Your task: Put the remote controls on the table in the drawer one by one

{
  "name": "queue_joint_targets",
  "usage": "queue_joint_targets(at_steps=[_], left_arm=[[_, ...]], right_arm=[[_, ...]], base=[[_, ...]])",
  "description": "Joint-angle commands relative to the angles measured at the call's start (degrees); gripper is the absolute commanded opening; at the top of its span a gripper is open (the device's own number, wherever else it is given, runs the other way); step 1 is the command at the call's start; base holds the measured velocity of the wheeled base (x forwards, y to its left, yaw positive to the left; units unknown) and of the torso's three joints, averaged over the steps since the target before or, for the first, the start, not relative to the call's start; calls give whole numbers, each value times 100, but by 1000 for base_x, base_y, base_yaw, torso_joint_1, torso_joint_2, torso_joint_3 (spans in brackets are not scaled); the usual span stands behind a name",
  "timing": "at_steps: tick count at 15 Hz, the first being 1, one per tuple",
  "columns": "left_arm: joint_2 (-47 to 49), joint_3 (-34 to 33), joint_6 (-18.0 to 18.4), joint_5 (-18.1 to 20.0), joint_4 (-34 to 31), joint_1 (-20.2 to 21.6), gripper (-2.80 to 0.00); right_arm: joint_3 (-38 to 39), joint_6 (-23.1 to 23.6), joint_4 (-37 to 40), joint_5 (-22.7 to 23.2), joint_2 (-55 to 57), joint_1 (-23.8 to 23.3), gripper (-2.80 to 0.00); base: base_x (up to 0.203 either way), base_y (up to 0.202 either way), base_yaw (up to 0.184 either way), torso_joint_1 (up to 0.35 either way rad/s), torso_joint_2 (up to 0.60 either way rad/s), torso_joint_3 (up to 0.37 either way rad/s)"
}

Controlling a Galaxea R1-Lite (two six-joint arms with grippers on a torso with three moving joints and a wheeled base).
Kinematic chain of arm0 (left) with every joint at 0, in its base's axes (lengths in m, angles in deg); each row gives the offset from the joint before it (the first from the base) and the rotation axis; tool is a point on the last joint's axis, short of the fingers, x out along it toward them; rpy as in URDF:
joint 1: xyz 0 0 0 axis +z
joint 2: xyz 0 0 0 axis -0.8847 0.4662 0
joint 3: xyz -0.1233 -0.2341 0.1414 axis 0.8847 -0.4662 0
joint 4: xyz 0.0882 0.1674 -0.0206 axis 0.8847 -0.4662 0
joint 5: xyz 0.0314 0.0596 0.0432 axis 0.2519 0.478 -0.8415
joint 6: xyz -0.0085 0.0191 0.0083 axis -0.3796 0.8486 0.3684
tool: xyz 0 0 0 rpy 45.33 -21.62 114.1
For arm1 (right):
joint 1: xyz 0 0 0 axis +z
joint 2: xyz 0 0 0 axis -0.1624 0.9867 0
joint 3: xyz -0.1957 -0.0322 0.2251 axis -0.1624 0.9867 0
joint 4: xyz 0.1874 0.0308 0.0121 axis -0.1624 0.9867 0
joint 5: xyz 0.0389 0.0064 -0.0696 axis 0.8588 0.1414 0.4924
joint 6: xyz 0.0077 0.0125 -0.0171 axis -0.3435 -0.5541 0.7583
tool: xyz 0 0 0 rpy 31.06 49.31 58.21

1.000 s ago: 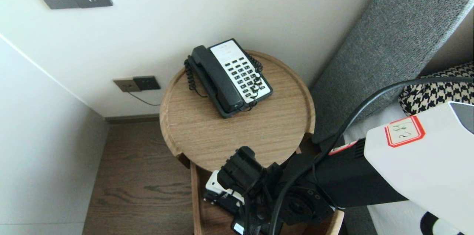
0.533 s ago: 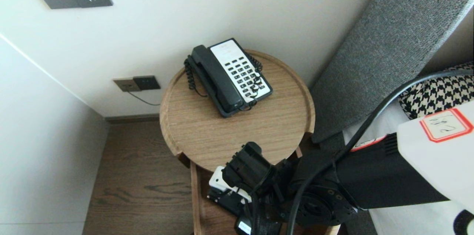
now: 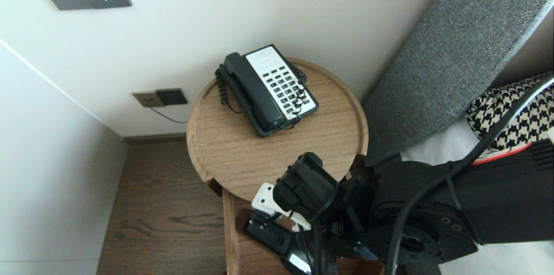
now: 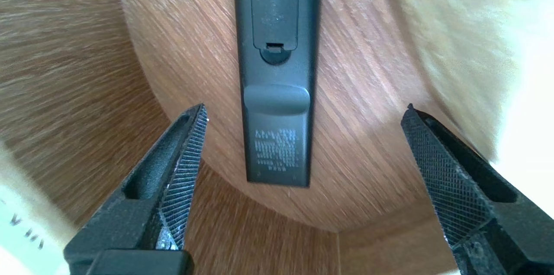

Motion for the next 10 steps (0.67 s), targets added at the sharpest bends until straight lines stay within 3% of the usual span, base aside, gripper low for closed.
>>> queue_joint_targets(at_steps=[1, 10], left_arm=[[0, 0, 0, -5, 3, 1, -280], [0, 0, 0, -5, 3, 1, -280]], right_arm=[[111, 0, 52, 5, -318, 37, 0], [612, -9, 153, -185, -1109, 132, 0]], base=[[0, 0, 0, 0, 0, 0], [0, 0, 0, 0, 0, 0]])
